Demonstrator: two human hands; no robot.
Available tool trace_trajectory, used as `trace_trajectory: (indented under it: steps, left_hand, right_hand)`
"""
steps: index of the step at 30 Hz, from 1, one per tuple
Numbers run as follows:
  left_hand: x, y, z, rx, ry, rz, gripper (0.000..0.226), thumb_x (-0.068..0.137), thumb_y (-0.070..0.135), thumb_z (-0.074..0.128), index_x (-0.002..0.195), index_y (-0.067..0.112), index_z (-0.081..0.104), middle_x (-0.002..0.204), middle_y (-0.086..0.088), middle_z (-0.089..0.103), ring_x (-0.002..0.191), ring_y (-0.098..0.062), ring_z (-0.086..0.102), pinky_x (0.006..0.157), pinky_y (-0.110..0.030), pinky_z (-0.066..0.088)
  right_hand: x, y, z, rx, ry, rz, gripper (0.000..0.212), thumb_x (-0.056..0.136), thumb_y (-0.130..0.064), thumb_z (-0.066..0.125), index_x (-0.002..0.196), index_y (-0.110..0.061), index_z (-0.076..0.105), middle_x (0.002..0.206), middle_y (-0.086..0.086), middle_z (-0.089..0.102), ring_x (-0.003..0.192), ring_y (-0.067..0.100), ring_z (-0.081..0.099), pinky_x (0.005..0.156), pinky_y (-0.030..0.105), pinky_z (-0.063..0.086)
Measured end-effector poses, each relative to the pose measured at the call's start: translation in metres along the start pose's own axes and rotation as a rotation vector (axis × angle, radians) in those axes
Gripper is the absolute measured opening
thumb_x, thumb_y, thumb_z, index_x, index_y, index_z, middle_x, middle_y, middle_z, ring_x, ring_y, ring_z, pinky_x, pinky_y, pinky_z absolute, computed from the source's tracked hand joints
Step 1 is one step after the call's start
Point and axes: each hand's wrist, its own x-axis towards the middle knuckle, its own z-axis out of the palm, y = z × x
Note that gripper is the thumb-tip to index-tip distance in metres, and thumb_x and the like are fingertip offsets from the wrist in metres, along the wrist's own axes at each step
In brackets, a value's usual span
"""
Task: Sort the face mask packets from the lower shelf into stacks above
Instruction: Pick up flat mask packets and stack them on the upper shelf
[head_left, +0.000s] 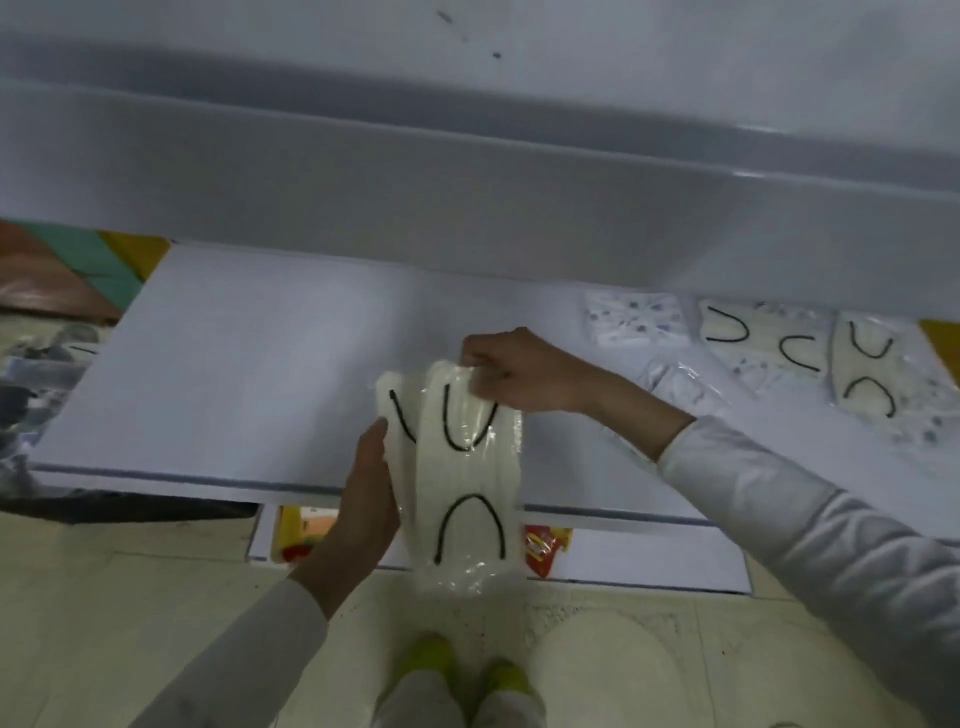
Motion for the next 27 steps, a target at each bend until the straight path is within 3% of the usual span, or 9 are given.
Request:
trace_trajectory:
  steps: [2, 4, 6, 10, 13, 18, 23, 27]
  left_hand:
    - [0.0, -0.001, 0.013, -0.002, -0.071, -0.038, 0.028, 0.098, 0.024, 0.043, 0.08, 0.008, 0.058, 0.061, 0.0, 0.062, 0.056, -0.012, 0.059, 0.057, -0.03, 0.047]
    - [0.001, -0.002, 0.018, 0.037, -0.116, -0.038, 0.012, 0.09, 0.012, 0.056, 0.098, 0.01, 0.065, 0.084, -0.008, 0.071, 0.078, -0.025, 0.066, 0.071, -0.036, 0.052]
    - [0.003, -0.007, 0.021, 0.144, -0.154, 0.013, 0.028, 0.081, -0.006, 0.062, 0.105, 0.007, 0.065, 0.096, -0.013, 0.071, 0.089, -0.03, 0.066, 0.08, -0.043, 0.054]
    - [0.007, -0.013, 0.044, 0.249, -0.217, 0.021, 0.033, 0.073, -0.007, 0.067, 0.102, 0.01, 0.067, 0.097, -0.012, 0.072, 0.092, -0.029, 0.067, 0.083, -0.044, 0.053]
    - [0.008, -0.02, 0.077, 0.241, -0.239, -0.011, 0.031, 0.071, -0.006, 0.067, 0.099, 0.008, 0.066, 0.089, -0.009, 0.071, 0.088, -0.028, 0.066, 0.079, -0.039, 0.053]
    - [-0.007, -0.046, 0.142, 0.284, -0.251, -0.067, 0.025, 0.076, -0.01, 0.057, 0.089, 0.008, 0.067, 0.082, -0.009, 0.067, 0.082, -0.027, 0.062, 0.079, -0.039, 0.049]
    - [-0.023, -0.081, 0.209, 0.305, -0.207, -0.115, 0.018, 0.076, -0.007, 0.059, 0.084, 0.008, 0.066, 0.074, -0.007, 0.067, 0.079, -0.029, 0.061, 0.076, -0.04, 0.049]
    - [-0.036, -0.105, 0.266, 0.273, -0.187, -0.148, 0.022, 0.079, -0.004, 0.059, 0.097, 0.006, 0.066, 0.095, -0.018, 0.067, 0.089, -0.034, 0.063, 0.079, -0.046, 0.051]
  right_hand:
    - [0.006, 0.004, 0.014, -0.038, 0.051, 0.007, 0.011, 0.083, -0.003, 0.054, 0.088, -0.011, 0.05, 0.064, -0.005, 0.05, 0.065, 0.015, 0.048, 0.063, 0.027, 0.037]
    - [0.005, 0.008, 0.022, -0.054, 0.143, 0.016, 0.018, 0.08, -0.002, 0.056, 0.097, -0.004, 0.053, 0.073, 0.003, 0.056, 0.069, 0.019, 0.05, 0.066, 0.03, 0.039]
    - [-0.002, 0.012, 0.024, -0.017, 0.248, 0.03, 0.026, 0.077, 0.0, 0.058, 0.102, 0.001, 0.055, 0.087, 0.01, 0.061, 0.077, 0.02, 0.052, 0.071, 0.032, 0.042]
    - [-0.029, 0.033, 0.023, 0.01, 0.37, 0.066, 0.039, 0.074, 0.0, 0.064, 0.112, 0.0, 0.058, 0.11, 0.017, 0.058, 0.098, 0.029, 0.057, 0.086, 0.032, 0.044]
    - [-0.063, 0.057, 0.017, -0.068, 0.464, 0.107, 0.051, 0.073, -0.008, 0.072, 0.121, -0.001, 0.059, 0.122, 0.021, 0.053, 0.115, 0.035, 0.049, 0.097, 0.031, 0.032]
    - [-0.128, 0.106, 0.001, 0.004, 0.544, 0.236, 0.054, 0.087, -0.024, 0.066, 0.136, -0.012, 0.048, 0.136, 0.017, 0.048, 0.126, 0.032, 0.041, 0.106, 0.032, 0.027]
    - [-0.211, 0.179, -0.036, 0.144, 0.656, 0.529, 0.035, 0.096, -0.023, 0.053, 0.127, -0.008, 0.058, 0.127, 0.011, 0.061, 0.116, 0.026, 0.056, 0.093, 0.02, 0.037]
    - [-0.283, 0.256, -0.067, 0.065, 0.724, 0.795, 0.024, 0.092, -0.017, 0.053, 0.109, -0.012, 0.069, 0.11, 0.014, 0.069, 0.102, 0.031, 0.063, 0.088, 0.033, 0.05]
